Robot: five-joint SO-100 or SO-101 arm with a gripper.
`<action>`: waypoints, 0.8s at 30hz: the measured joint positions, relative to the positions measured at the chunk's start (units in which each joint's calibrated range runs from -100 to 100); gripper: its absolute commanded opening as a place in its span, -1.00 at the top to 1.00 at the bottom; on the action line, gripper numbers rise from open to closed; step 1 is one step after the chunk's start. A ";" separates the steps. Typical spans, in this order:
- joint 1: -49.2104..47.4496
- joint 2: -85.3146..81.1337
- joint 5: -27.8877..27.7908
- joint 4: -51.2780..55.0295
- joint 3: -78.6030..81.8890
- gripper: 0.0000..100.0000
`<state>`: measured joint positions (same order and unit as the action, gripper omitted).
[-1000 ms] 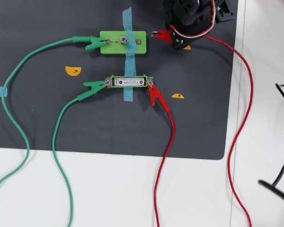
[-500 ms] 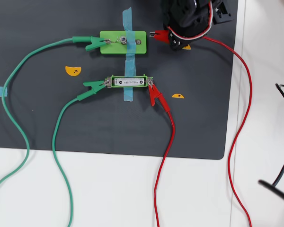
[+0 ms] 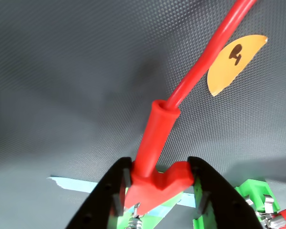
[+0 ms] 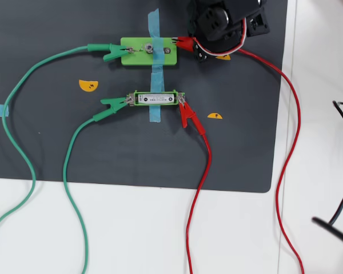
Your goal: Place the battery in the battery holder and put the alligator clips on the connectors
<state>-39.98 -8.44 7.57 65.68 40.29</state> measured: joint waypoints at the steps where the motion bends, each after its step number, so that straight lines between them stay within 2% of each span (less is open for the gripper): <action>1: -0.56 0.00 0.00 -0.09 0.00 0.98; 19: -2.91 0.00 -2.33 -0.34 0.00 0.98; 24: -2.91 0.00 -2.38 -3.95 1.60 0.98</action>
<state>-42.89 -8.44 5.20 61.73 41.89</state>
